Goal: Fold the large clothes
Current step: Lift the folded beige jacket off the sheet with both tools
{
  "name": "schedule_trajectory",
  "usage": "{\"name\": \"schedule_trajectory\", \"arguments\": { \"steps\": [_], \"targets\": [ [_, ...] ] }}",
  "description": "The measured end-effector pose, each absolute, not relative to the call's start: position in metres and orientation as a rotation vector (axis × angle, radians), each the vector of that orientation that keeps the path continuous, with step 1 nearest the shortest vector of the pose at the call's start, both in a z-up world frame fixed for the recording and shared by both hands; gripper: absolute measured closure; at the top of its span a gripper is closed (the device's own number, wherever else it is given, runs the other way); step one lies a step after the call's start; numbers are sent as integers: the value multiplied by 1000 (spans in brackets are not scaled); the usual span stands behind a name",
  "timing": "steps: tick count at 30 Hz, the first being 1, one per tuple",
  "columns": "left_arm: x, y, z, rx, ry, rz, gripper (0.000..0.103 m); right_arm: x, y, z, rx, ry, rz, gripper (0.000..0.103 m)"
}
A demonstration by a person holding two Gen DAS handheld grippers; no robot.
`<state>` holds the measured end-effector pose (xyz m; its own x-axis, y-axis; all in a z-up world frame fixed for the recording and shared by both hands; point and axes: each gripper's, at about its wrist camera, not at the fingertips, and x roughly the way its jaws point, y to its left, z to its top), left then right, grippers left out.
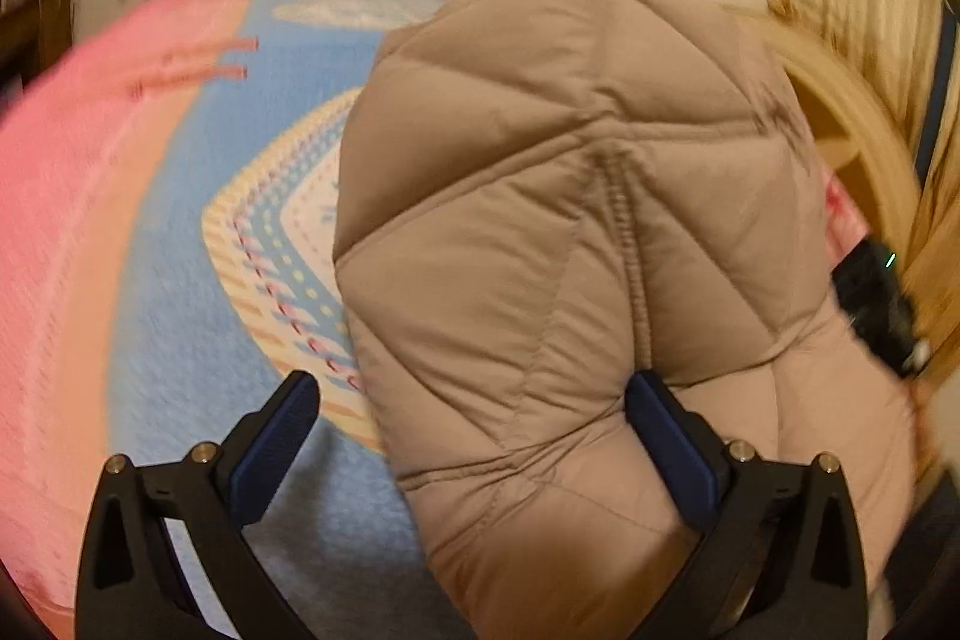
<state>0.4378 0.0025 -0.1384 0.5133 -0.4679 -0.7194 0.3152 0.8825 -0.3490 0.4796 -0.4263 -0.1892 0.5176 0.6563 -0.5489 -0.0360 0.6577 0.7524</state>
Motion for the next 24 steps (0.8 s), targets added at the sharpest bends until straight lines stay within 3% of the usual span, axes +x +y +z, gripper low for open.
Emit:
{"name": "schedule_trajectory", "arguments": {
  "steps": [7, 15, 18, 22, 24],
  "targets": [
    [435, 32, -135, -388, 895, -501, 0, 500, -413, -188, 723, 944, 478, 1],
    [449, 17, -176, -563, 1058, -617, 0, 496, -403, -184, 728, 915, 489, 2],
    [447, 11, -177, -533, 1040, -637, 0, 500, -392, -186, 741, 910, 529, 11],
    [447, 3, -174, -513, 1042, -652, 0, 500, -377, -188, 774, 881, 587, 40],
    [439, -3, -168, -498, 1031, -693, 12, 495, -375, -186, 770, 859, 596, 48]
  ]
}}
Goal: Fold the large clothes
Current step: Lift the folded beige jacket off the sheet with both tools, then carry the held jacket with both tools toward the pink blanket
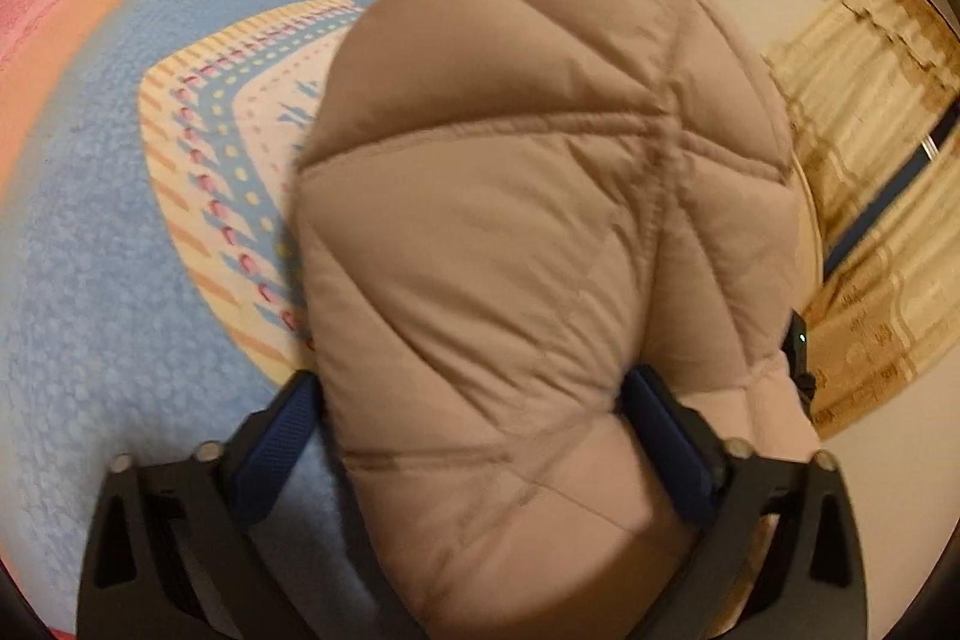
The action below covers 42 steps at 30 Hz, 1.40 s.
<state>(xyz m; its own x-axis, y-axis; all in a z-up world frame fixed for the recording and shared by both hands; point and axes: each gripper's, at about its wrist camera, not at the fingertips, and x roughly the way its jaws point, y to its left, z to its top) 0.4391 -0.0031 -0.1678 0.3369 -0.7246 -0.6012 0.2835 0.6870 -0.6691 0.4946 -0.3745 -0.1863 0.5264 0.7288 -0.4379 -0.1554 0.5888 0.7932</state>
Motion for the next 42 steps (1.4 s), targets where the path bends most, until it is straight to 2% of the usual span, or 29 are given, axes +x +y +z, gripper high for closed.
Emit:
{"name": "schedule_trajectory", "arguments": {
  "steps": [2, 4, 7, 18, 42],
  "targets": [
    [431, -8, -157, -457, 995, -701, 18, 486, -373, -182, 758, 829, 600, 55],
    [423, -12, -150, -444, 973, -708, 26, 478, -371, -178, 756, 802, 610, 57],
    [410, -18, -139, -413, 942, -695, 30, 470, -368, -174, 769, 778, 616, 58],
    [376, 4, -110, -358, 840, -591, 32, 440, -325, -147, 758, 744, 715, 59],
    [276, 133, -97, -312, 797, -190, 32, 469, -94, -155, 740, 871, 1072, 59]
  ]
}}
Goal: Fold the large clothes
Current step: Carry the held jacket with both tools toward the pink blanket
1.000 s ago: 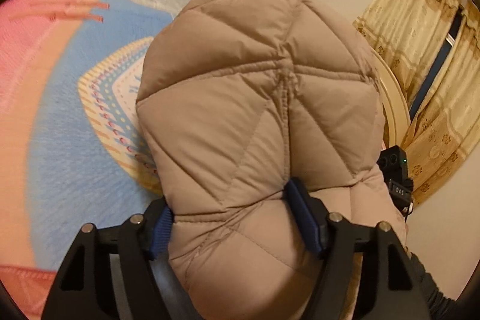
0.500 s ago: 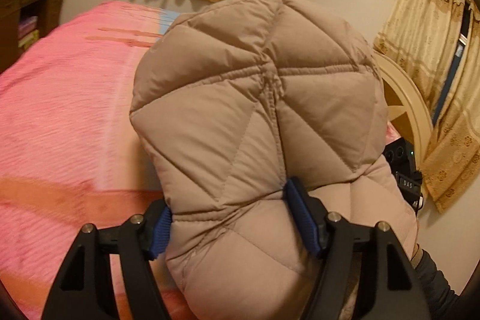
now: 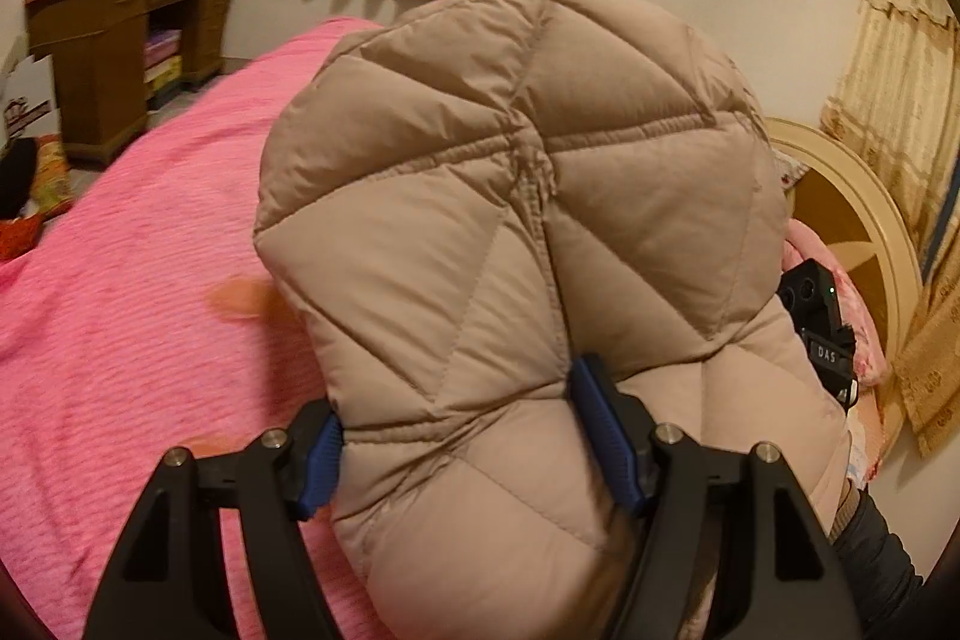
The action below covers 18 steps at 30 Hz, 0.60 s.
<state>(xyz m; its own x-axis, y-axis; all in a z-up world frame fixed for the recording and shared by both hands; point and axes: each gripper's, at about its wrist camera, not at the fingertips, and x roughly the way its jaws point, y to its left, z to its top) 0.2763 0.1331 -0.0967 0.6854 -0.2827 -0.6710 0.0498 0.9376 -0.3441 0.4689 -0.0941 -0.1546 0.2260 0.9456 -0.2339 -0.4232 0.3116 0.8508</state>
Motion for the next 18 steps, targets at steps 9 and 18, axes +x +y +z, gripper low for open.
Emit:
{"name": "schedule_trajectory", "arguments": {
  "steps": [9, 18],
  "targets": [
    [257, 171, -94, -321, 790, -58, 32, 488, -15, -157, 710, 932, 1193, 59],
    [229, 212, -116, -307, 812, 59, 30, 489, 58, -166, 608, 1016, 1243, 59]
  ]
}}
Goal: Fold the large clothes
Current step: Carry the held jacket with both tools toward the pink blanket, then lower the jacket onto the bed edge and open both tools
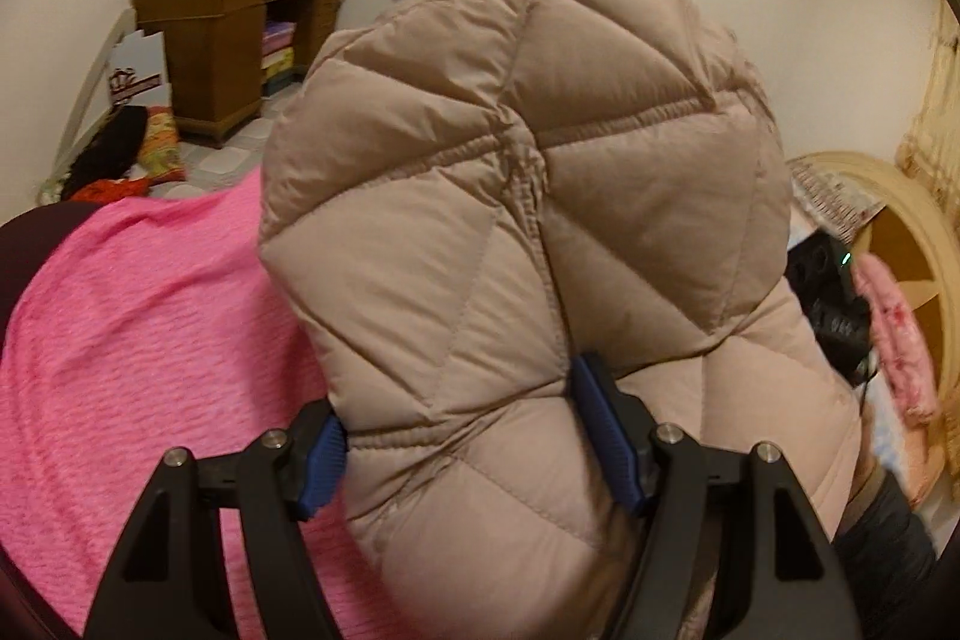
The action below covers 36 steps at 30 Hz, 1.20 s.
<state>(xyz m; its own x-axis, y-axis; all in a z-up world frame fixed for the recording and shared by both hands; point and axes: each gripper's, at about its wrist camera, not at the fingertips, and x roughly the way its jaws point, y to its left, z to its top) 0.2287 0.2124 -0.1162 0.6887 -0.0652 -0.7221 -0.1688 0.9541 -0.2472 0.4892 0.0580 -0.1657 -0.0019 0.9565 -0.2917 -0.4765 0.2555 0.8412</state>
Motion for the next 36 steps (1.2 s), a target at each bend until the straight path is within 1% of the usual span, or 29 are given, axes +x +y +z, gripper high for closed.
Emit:
{"name": "schedule_trajectory", "arguments": {
  "steps": [2, 3, 4, 6, 7, 13, 17, 20, 21, 32, 33, 34, 35, 36],
  "targets": [
    [230, 221, -130, -307, 835, 105, 25, 491, 65, -172, 571, 1039, 1202, 57],
    [230, 222, -137, -288, 831, 120, 21, 491, 69, -175, 545, 1044, 1179, 56],
    [229, 225, -140, -268, 824, 137, 12, 491, 72, -176, 520, 1047, 1160, 54],
    [232, 228, -143, -235, 817, 181, 3, 488, 77, -176, 489, 1050, 1140, 52],
    [236, 230, -145, -221, 816, 183, 0, 488, 79, -175, 469, 1054, 1122, 50],
    [257, 240, -164, -250, 833, 188, 0, 484, 74, -181, 359, 1066, 1029, 45],
    [261, 245, -171, -257, 831, 177, 0, 483, 64, -191, 372, 1083, 1006, 42],
    [268, 254, -173, -278, 827, 167, 0, 482, 59, -198, 379, 1090, 996, 42],
    [270, 256, -175, -275, 822, 166, 0, 471, 57, -196, 374, 1087, 995, 42],
    [258, 251, -172, -263, 792, 214, 0, 453, 86, -181, 264, 1035, 918, 41],
    [256, 250, -167, -244, 794, 234, 0, 452, 88, -179, 251, 1032, 906, 40],
    [247, 242, -158, -218, 788, 261, 0, 448, 89, -176, 231, 1029, 891, 37],
    [240, 233, -151, -197, 779, 276, 0, 444, 89, -169, 207, 1021, 868, 30],
    [232, 228, -138, -165, 761, 278, 0, 440, 88, -162, 189, 1007, 843, 28]
  ]
}}
